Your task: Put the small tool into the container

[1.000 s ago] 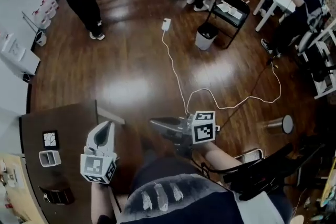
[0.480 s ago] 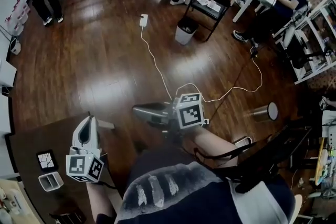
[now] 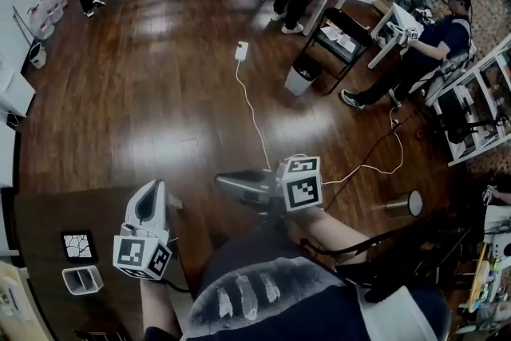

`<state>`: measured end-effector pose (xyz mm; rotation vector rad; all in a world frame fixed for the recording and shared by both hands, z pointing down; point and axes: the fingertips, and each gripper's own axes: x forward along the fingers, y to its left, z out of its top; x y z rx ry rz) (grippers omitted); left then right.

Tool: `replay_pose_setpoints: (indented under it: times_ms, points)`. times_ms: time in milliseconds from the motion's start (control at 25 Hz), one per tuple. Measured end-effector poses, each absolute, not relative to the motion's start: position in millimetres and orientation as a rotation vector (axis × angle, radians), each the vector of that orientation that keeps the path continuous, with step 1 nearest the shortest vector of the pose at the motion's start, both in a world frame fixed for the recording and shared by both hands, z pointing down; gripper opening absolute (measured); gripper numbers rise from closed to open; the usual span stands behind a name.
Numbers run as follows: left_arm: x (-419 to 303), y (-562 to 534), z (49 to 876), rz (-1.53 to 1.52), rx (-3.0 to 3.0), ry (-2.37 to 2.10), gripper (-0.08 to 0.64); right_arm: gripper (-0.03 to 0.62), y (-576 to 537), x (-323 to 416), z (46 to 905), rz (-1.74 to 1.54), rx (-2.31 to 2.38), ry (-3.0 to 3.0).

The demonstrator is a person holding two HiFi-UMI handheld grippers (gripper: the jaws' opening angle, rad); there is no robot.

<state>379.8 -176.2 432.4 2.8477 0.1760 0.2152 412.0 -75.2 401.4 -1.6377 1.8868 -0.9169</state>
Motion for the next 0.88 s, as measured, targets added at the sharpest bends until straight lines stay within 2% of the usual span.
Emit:
replay_pose_setpoints:
  times_ms: [560, 880]
  points:
    - [363, -206, 434, 0.172, 2.816, 0.022, -0.002, -0.001, -113, 404, 396, -0.972, -1.468, 1.933]
    - [396, -190, 431, 0.229, 2.85, 0.03, -0.002, 0.0, -104, 443, 401, -0.958, -1.415, 1.901]
